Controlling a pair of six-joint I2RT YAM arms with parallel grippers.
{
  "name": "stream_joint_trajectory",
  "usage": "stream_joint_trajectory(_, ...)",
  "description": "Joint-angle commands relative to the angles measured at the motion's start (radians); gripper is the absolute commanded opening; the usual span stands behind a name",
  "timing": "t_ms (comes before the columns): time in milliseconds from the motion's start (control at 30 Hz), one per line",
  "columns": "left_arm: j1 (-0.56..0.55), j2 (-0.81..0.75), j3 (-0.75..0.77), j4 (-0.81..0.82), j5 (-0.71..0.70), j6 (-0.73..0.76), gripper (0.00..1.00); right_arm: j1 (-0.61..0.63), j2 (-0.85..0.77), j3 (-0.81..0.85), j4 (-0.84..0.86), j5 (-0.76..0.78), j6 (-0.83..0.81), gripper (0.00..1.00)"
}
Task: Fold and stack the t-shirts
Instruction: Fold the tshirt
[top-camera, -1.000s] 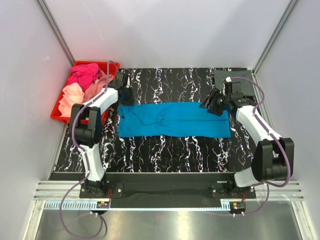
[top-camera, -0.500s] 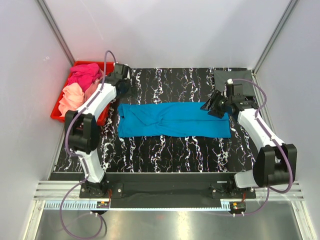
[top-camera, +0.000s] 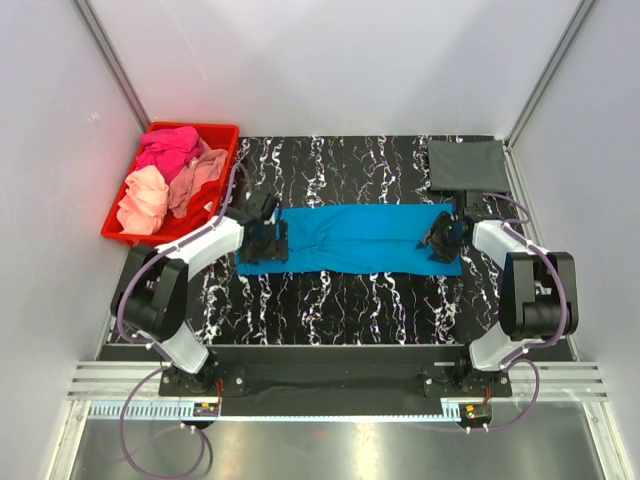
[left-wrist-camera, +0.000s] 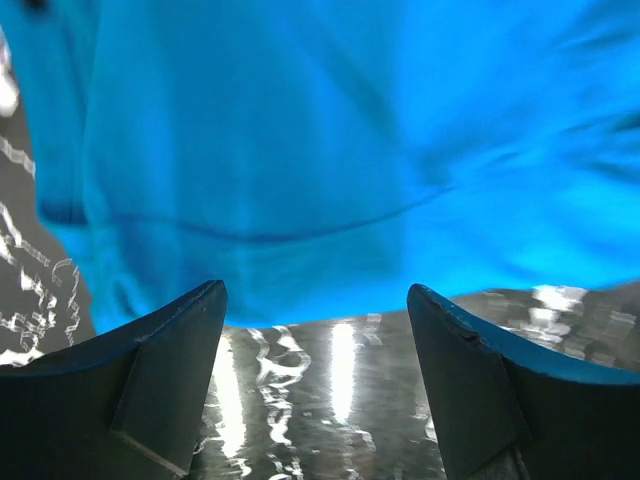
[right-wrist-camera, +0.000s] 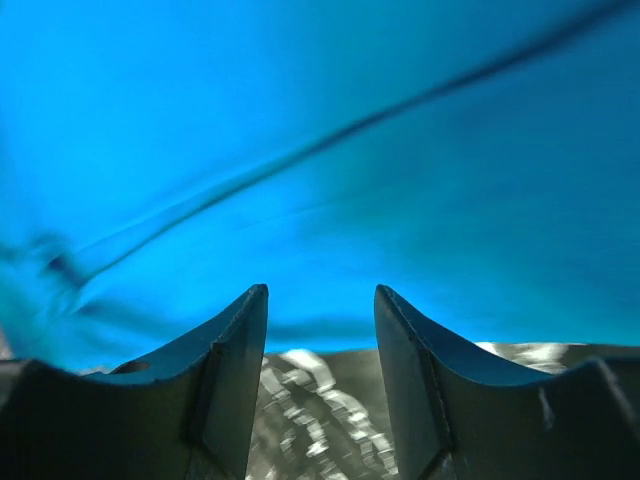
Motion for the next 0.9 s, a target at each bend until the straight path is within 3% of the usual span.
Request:
stream_joint_trajectory(0,0.005,0.023,-0.028,0.038,-0.102,-0.034,0.8,-0.057,0.029,-0.015,0.009,0.099,-0.027,0.54)
stream_joint_trajectory(200,0.005,0.083,-0.019,-0.005,-0.22,-0.08,0.8,-0.071,0.067,-0.015,-0.003,0.175,-0.058,0.52)
stream_joint_trajectory(467,0.005,0.09,0.006,-0.064,-0.247,-0.103,0.81,-0.106,0.038,-0.026,-0.026,0.261,-0.072,0.5)
stream_joint_trajectory(567,0.004,0.04,0.065,-0.166,-0.318,-0.153,0.92,-0.109,-0.011,-0.003,-0.084,0.272,-0.078,0.51)
stream_joint_trajectory(767,0.005,-0.138,0.124,-0.14,-0.225,-0.103,0.93,-0.108,-0.213,0.045,-0.181,0.24,-0.063,0.56)
stream_joint_trajectory(867,0.005,-0.086,0.165,-0.1,-0.112,-0.074,0.9,-0.106,-0.279,0.065,-0.195,0.168,-0.052,0.55)
